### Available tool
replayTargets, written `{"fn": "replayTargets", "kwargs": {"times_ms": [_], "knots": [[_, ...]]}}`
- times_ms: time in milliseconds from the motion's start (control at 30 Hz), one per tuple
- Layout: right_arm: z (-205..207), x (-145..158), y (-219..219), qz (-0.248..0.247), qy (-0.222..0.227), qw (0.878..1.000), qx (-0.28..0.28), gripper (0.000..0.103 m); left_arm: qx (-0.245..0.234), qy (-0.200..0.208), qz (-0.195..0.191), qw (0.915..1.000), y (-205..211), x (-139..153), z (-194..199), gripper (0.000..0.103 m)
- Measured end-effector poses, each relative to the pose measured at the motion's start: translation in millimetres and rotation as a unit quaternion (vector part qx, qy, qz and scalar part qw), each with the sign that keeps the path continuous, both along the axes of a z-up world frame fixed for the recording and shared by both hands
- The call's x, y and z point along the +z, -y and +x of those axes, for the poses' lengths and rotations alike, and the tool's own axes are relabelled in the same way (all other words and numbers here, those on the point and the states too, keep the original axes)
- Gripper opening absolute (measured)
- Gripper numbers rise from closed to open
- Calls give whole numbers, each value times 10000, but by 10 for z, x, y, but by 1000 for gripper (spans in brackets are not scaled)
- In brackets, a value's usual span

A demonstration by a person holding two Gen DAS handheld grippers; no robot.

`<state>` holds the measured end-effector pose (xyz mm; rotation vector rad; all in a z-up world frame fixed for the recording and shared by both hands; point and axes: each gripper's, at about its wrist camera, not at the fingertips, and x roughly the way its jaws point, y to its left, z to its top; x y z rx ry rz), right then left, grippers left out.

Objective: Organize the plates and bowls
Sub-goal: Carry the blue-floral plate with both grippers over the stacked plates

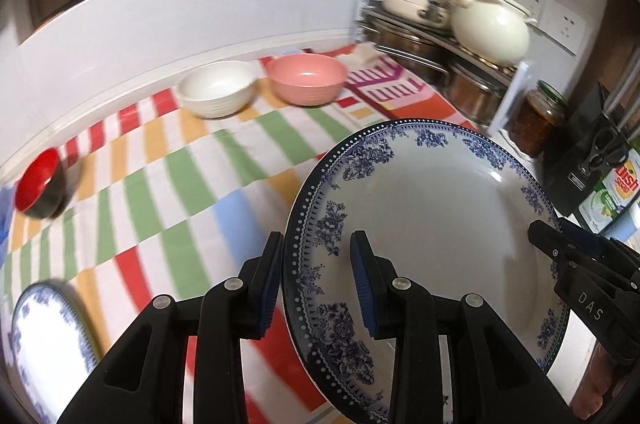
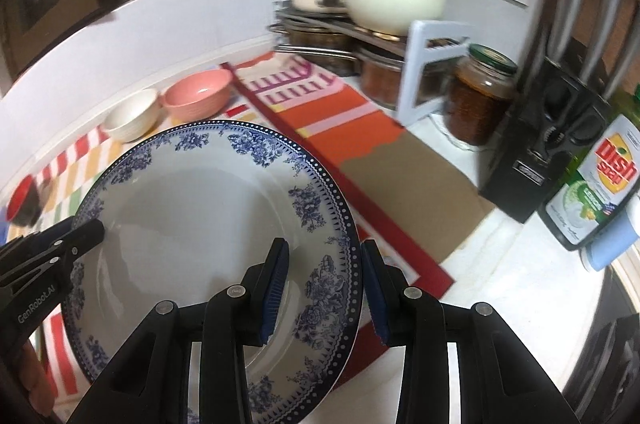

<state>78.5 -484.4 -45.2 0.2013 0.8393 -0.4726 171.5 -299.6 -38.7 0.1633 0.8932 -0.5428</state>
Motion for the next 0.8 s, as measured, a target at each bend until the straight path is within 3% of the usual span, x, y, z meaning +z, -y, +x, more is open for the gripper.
{"fn": "replayTargets", "kwargs": {"times_ms": [300, 800], "knots": [[161, 54, -527, -38, 39, 9980, 637, 38, 617, 40, -13, 9981, -660, 57, -13, 34], [383, 107, -1377, -74, 34, 9916, 1290, 38, 1165, 33, -1, 9932, -1555, 87, 36, 34]]}}
